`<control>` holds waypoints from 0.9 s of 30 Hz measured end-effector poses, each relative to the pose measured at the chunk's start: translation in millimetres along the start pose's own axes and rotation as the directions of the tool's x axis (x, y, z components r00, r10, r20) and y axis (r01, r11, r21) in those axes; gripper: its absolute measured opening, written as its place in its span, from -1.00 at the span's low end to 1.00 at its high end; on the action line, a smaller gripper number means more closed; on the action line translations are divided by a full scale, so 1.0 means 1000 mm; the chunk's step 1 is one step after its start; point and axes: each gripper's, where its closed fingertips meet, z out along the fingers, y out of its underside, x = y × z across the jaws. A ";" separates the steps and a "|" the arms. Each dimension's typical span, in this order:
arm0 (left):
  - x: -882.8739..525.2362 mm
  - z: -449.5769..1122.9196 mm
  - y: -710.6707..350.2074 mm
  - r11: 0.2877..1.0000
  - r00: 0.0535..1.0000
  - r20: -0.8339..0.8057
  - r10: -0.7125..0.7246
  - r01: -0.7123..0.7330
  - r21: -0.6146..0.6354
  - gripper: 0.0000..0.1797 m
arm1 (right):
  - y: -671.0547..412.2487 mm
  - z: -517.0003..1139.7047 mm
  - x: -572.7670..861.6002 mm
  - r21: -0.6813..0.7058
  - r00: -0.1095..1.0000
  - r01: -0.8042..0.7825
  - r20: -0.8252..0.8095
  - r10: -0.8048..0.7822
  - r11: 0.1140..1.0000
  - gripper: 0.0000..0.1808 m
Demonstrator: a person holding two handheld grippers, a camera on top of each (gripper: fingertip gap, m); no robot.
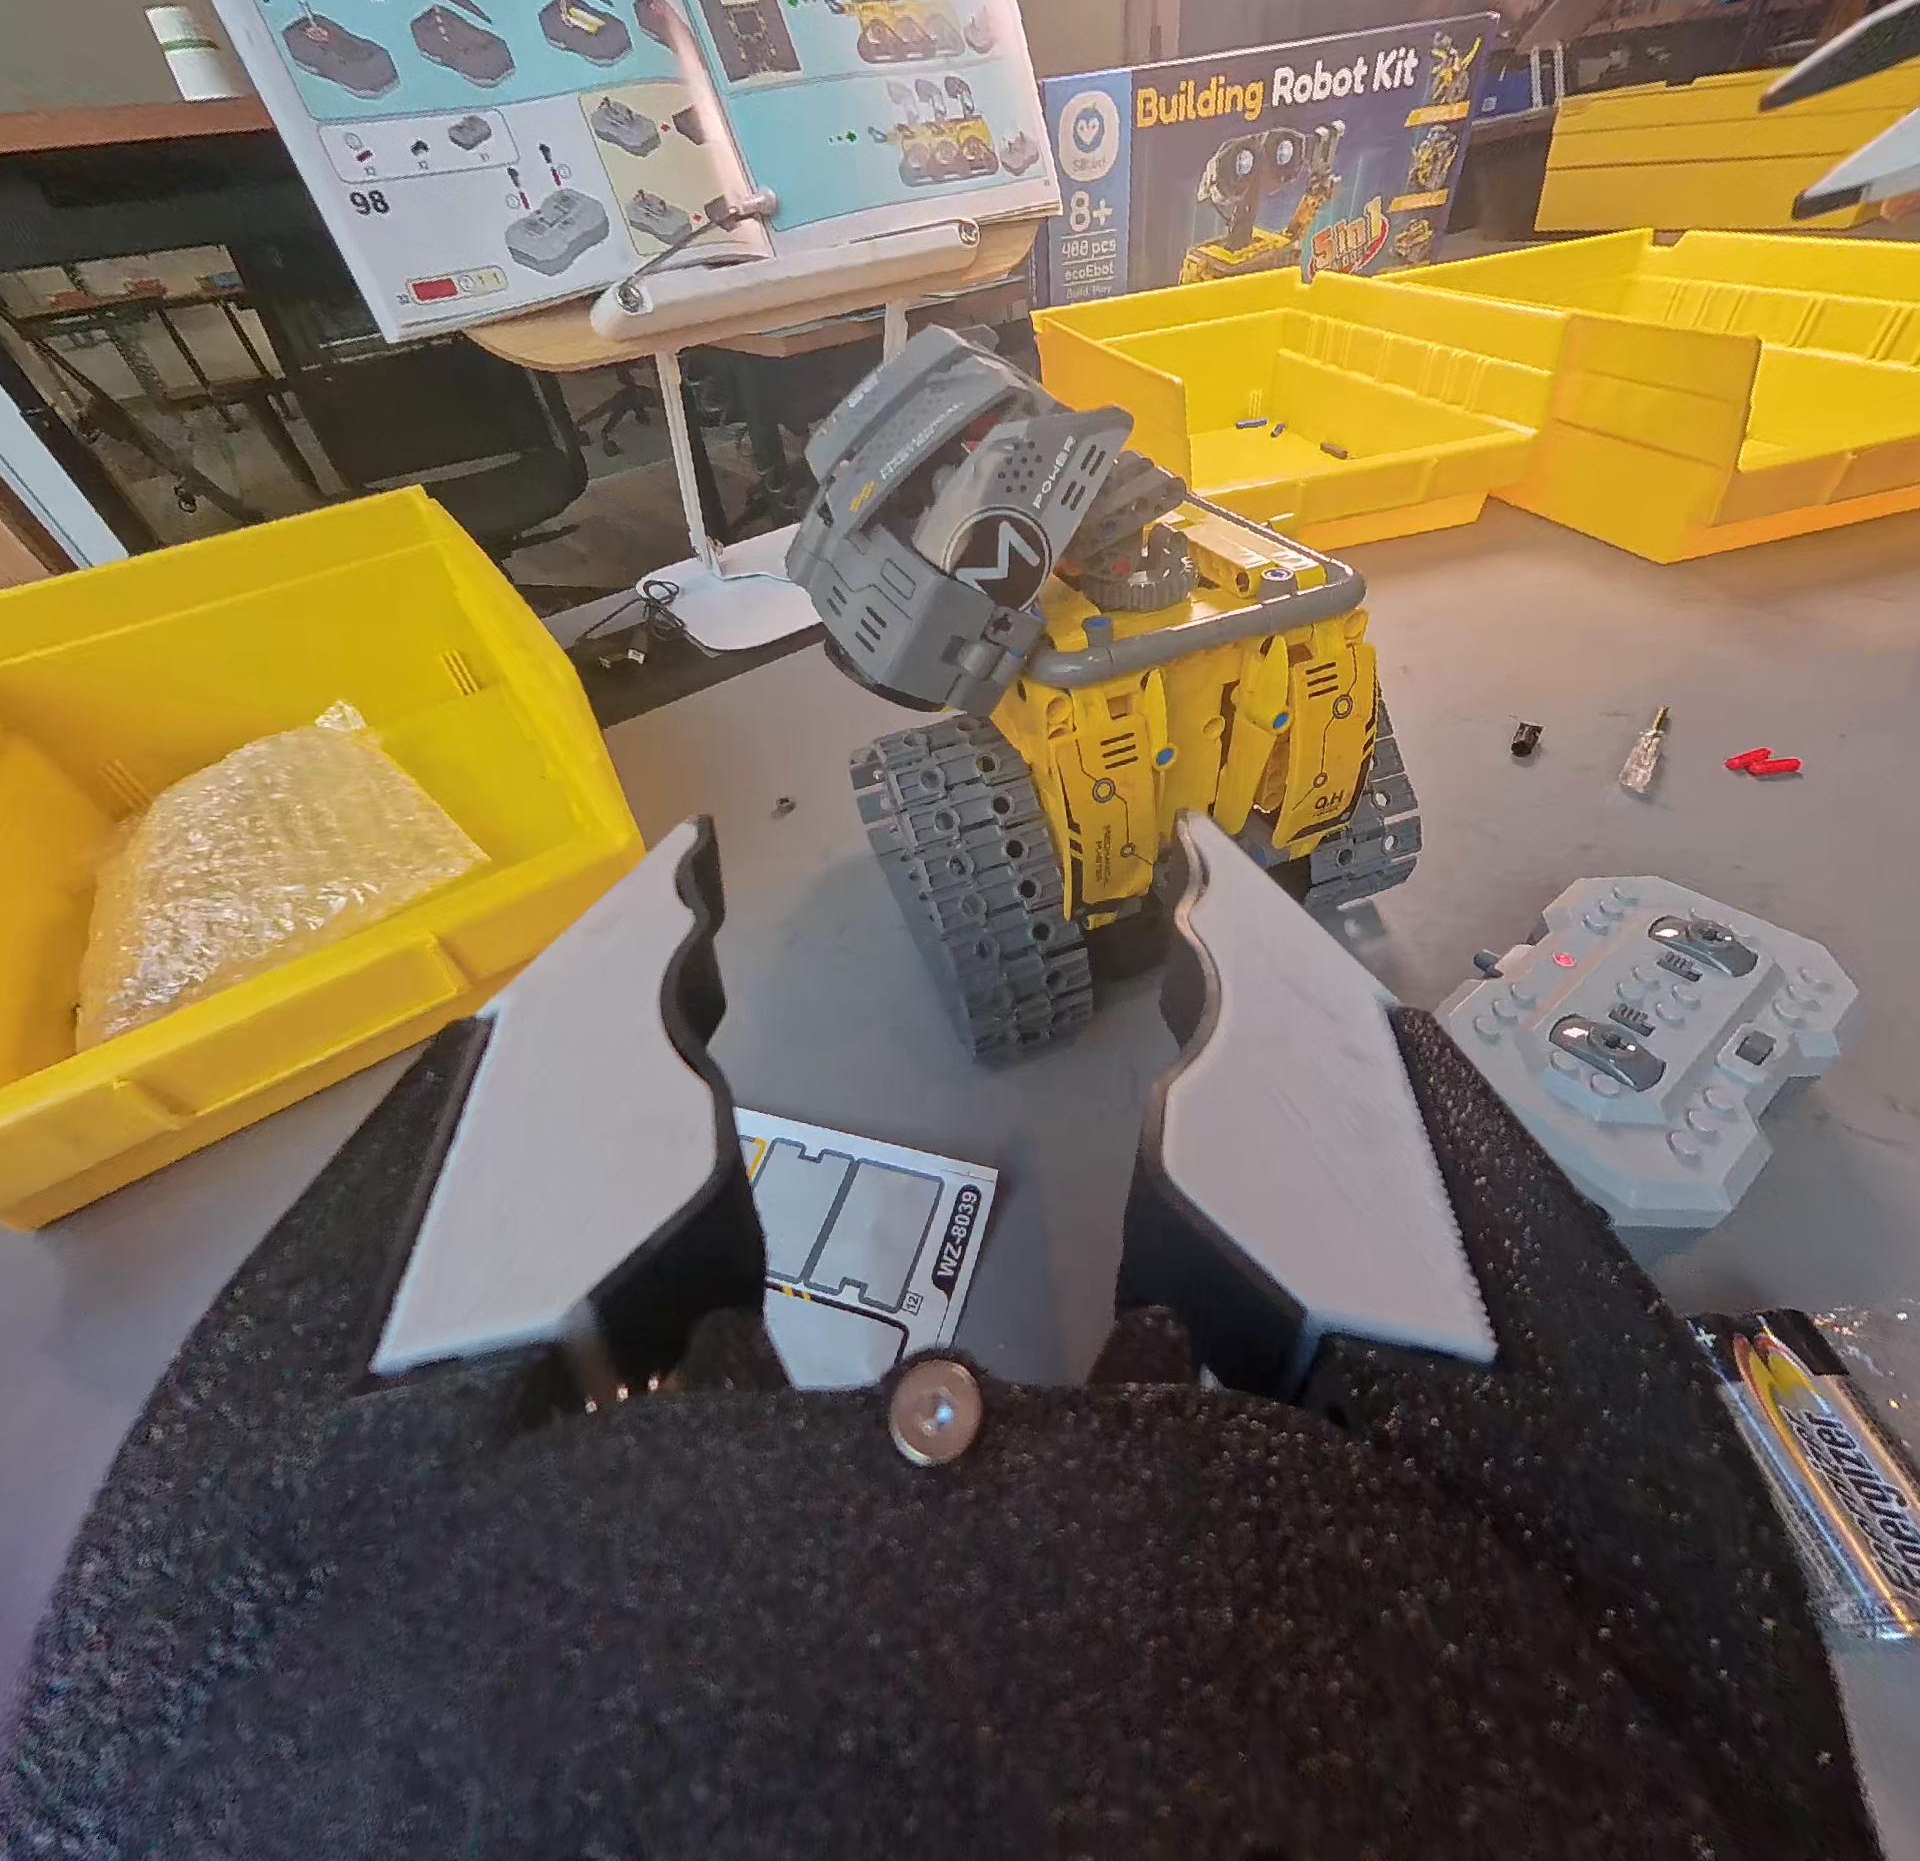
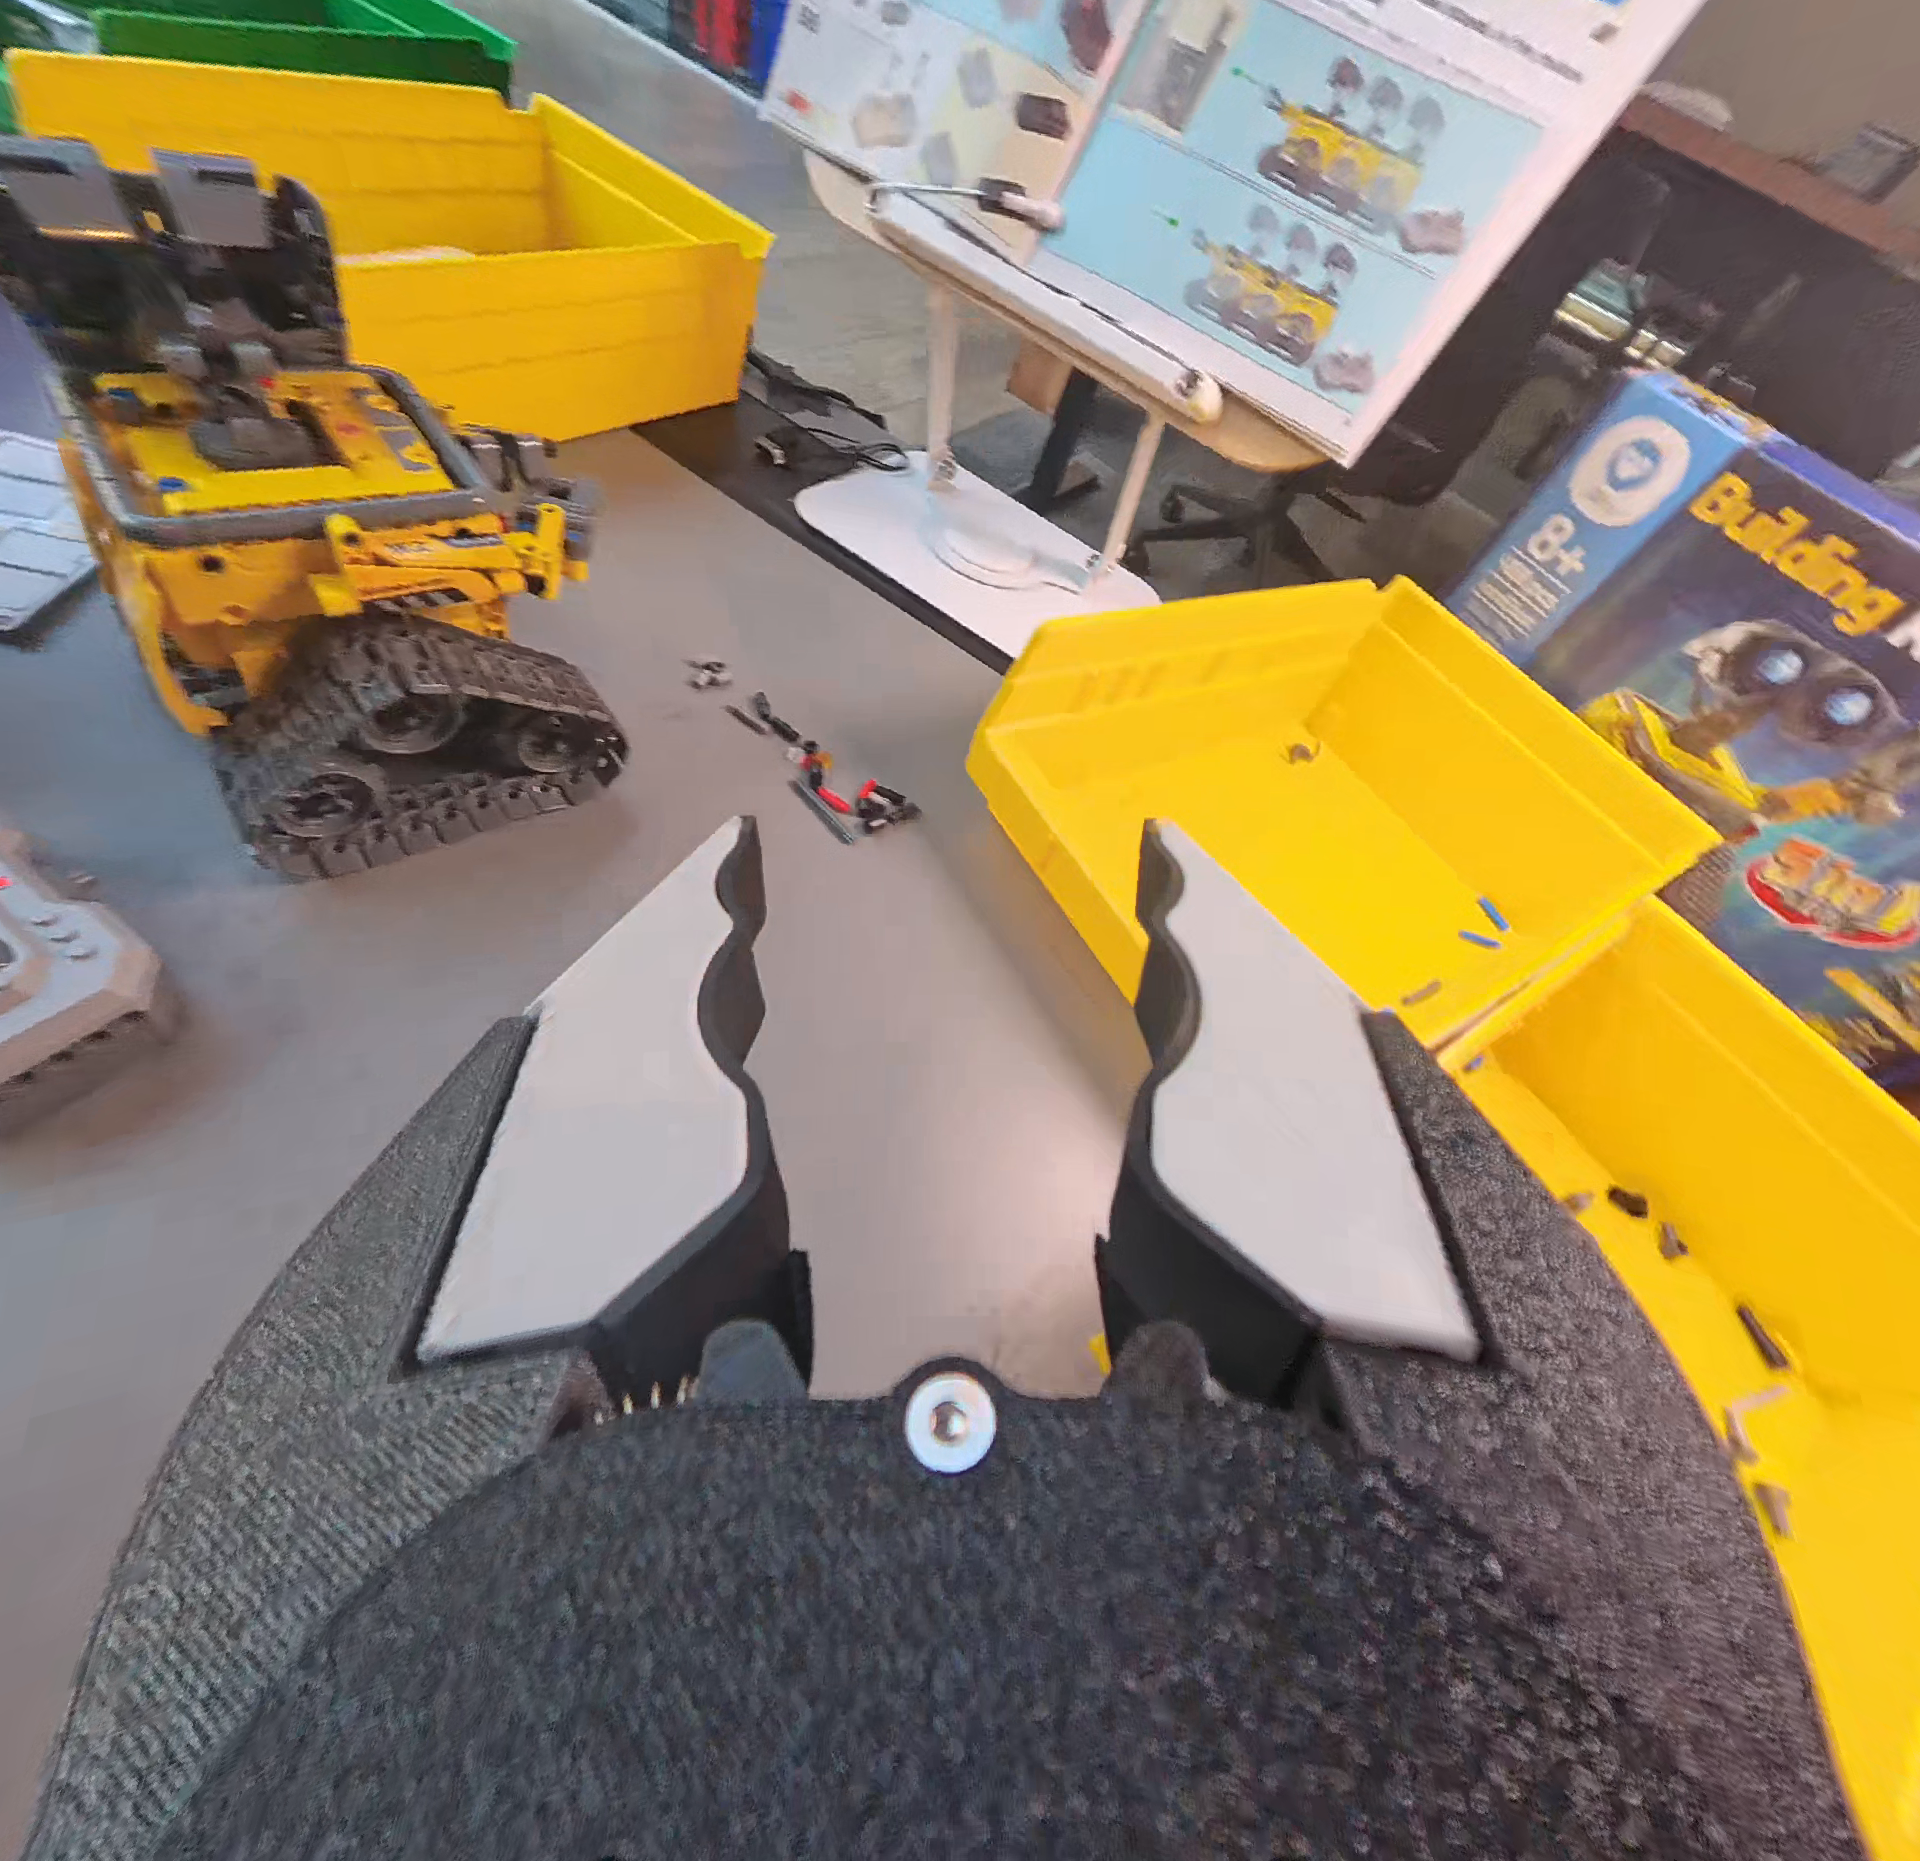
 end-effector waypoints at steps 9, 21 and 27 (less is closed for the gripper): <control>0.024 0.016 -0.065 0.996 0.992 -0.094 0.080 -0.077 0.041 -0.13 | 0.077 -0.035 0.064 0.004 0.961 -0.200 -0.194 0.197 0.980 -0.12; 0.075 0.075 -0.105 0.988 0.970 -0.191 0.150 -0.141 0.060 -0.16 | 0.081 -0.075 0.169 -0.167 0.950 -0.078 -0.313 0.022 0.983 -0.68; 0.055 0.053 -0.104 0.987 0.990 -0.094 0.106 -0.094 0.131 -0.23 | 0.094 -0.017 0.253 -0.341 0.927 -0.283 -0.338 0.165 0.897 -0.66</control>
